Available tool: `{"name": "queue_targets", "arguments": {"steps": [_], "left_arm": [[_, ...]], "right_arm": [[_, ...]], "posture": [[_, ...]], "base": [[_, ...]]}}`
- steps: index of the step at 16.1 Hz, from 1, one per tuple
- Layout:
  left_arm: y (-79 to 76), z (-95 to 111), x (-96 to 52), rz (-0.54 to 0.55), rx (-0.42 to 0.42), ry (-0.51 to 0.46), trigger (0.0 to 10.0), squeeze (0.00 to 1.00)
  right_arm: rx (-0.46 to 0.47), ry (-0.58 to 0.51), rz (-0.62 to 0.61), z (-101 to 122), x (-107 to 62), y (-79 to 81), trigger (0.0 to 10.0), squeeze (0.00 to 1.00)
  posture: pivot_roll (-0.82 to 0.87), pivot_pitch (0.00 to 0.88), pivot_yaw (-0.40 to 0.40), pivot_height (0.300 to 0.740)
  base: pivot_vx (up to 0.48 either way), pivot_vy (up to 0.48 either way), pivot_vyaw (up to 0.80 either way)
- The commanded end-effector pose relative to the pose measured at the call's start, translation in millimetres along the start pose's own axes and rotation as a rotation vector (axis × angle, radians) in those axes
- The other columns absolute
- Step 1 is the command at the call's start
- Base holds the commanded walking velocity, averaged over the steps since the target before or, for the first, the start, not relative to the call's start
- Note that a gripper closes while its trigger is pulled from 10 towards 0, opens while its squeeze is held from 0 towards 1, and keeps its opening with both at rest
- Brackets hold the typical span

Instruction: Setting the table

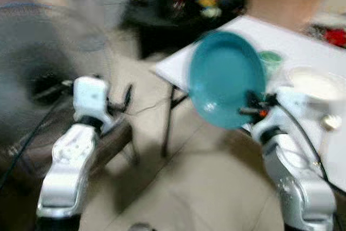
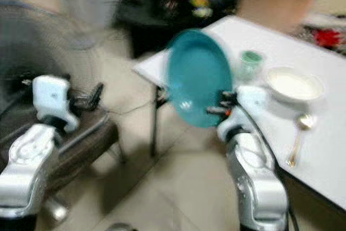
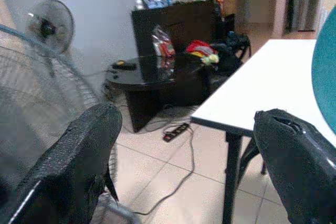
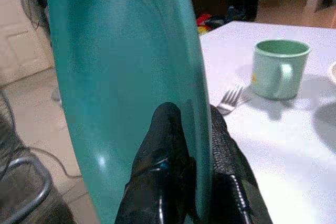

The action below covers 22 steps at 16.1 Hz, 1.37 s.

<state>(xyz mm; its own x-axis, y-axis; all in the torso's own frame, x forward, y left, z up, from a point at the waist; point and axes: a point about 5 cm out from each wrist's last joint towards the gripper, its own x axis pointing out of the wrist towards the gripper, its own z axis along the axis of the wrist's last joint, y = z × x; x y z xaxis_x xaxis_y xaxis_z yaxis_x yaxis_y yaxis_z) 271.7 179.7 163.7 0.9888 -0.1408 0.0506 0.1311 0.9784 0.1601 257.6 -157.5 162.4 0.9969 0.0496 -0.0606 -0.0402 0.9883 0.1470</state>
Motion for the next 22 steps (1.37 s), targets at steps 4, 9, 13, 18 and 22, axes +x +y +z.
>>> {"name": "queue_targets", "arguments": {"steps": [4,9,13,18,22], "left_arm": [[-14.5,3.1,3.0,-0.087,0.001,-0.007,10.0,0.0],[-17.2,5.1,9.8,-0.125,-0.003,-0.015,10.0,0.0],[-19.7,4.9,13.6,-0.139,-0.014,-0.019,10.0,0.0],[-20.2,5.1,18.0,-0.136,-0.028,-0.03,10.0,0.0],[-19.7,6.3,21.9,-0.097,-0.034,-0.039,10.0,0.0]], "right_arm": [[0.039,-0.049,0.036,12.4,2.2,-9.7,10.0,0.0],[0.052,-0.075,0.138,20.6,-5.5,-2.4,10.0,0.0],[0.092,-0.124,0.156,27.6,-13.1,0.9,10.0,0.0],[0.06,-0.209,0.102,37.3,-15.6,-3.2,10.0,0.0],[0.022,-0.256,0.126,43.1,-16.9,2.1,10.0,0.0]], "posture": [[0.08,0.0,0.048,0.74],[0.04,0.0,0.074,0.74],[0.03,0.0,0.083,0.74],[0.02,0.0,0.076,0.74],[0.02,0.0,0.067,0.74]], "base": [[0.382,0.0,-0.1],[0.385,0.0,0.0],[0.385,0.0,0.0],[0.391,0.0,0.0],[0.287,0.0,0.0]]}}
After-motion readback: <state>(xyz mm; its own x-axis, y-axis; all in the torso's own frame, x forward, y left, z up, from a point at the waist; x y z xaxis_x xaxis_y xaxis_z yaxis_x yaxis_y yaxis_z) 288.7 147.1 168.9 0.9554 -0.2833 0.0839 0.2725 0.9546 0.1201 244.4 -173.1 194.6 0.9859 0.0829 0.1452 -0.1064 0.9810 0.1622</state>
